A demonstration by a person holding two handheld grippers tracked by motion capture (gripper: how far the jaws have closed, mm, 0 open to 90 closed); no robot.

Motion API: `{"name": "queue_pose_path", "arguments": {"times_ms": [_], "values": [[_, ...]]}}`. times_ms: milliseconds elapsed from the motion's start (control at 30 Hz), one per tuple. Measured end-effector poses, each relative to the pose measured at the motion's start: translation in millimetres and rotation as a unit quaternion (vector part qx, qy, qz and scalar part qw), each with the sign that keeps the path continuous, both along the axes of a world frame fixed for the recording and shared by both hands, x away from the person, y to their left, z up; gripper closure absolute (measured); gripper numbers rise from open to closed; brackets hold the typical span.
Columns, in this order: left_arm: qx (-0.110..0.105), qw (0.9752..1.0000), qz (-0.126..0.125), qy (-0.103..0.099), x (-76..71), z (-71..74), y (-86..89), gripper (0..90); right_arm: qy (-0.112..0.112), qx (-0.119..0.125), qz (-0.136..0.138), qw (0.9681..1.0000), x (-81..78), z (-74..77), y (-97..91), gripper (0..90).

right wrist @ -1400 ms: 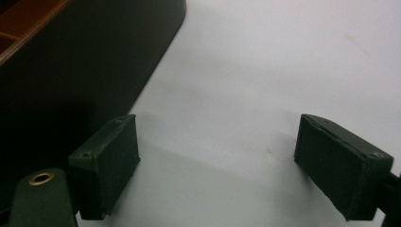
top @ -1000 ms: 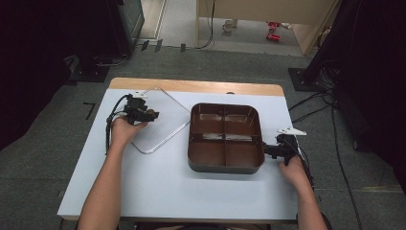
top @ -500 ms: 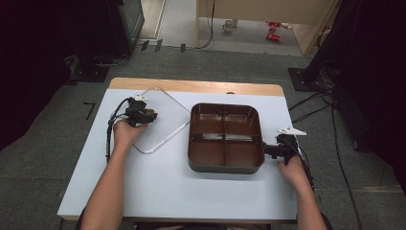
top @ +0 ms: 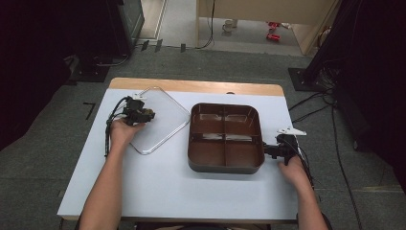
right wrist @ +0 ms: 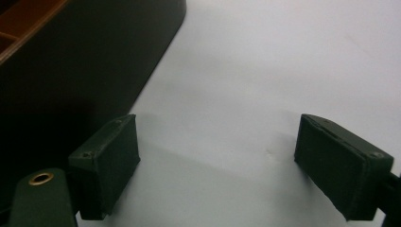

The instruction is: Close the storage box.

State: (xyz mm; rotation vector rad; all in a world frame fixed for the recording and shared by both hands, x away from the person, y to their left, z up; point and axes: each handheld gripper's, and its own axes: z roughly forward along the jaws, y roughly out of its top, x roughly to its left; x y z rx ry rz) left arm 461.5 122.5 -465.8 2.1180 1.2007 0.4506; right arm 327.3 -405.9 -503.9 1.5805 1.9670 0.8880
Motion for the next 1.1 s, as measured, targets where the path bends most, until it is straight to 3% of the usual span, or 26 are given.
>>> {"name": "queue_pose_path", "arguments": {"times_ms": [333,533,700,900,1067,1100], "values": [[-0.034,0.9992,0.000,-0.023,-18.5,41.8,10.4,59.3,0.000,0.000,0.000,1.0000,0.0,0.0,0.0,14.2],[-0.056,0.9979,-0.007,-0.033,-26.6,57.2,6.0,59.4,0.000,0.000,0.000,1.0000,0.0,0.0,0.0,14.3],[-0.066,0.9966,-0.033,-0.038,-36.7,69.3,-12.0,59.4,0.000,0.000,0.000,1.0000,-0.1,0.0,0.1,14.3],[-0.062,0.9943,-0.073,-0.046,-49.0,81.0,-37.0,59.4,0.000,0.000,0.000,1.0000,-0.1,0.0,0.0,14.3],[-0.075,0.9909,-0.101,-0.048,-56.1,85.6,-54.9,59.4,0.000,-0.001,0.001,1.0000,-0.1,0.0,-0.1,14.3],[-0.073,0.9893,-0.118,-0.046,-57.9,85.8,-65.1,59.4,0.000,-0.001,0.001,1.0000,-0.1,0.0,-0.1,14.3]]}}
